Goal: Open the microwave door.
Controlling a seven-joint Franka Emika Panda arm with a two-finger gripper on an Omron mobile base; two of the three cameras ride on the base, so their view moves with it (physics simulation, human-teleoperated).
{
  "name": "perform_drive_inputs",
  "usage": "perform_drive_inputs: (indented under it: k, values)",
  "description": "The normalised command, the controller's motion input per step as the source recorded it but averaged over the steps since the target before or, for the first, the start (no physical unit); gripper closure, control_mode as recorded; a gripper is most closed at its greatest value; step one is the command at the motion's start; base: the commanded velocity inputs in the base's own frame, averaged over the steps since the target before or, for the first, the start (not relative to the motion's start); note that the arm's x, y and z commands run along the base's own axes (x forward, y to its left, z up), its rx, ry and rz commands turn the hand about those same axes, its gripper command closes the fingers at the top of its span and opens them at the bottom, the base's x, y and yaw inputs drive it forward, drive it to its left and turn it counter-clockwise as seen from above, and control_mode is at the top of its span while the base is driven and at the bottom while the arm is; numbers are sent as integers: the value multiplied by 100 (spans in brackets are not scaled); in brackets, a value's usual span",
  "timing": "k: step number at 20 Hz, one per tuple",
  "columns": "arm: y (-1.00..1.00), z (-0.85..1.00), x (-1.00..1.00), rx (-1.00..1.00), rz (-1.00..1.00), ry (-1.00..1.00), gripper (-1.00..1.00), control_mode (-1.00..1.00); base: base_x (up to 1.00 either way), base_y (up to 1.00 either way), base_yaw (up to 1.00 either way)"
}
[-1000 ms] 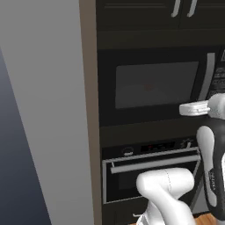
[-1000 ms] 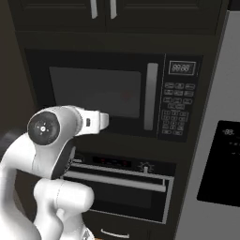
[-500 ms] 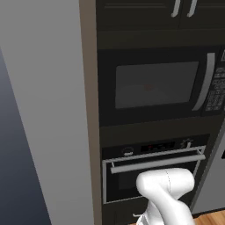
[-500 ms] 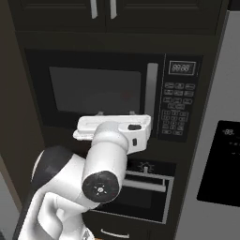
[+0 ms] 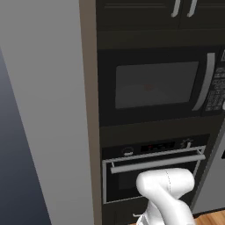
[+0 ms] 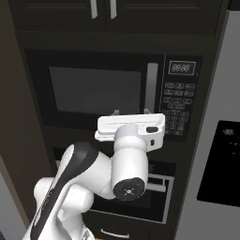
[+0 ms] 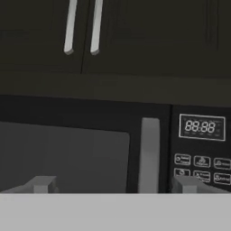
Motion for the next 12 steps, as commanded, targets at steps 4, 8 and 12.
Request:
perform_drive_inputs:
  k: [4,8,12]
  values:
    - [-4,-6,56,0,0,0,-100,-100,0,0,0]
    - [-1,-10,54,0,0,3,-100,-100,0,0,0]
    - [-4,-26,49,0,0,9,-100,-100,0,0,0]
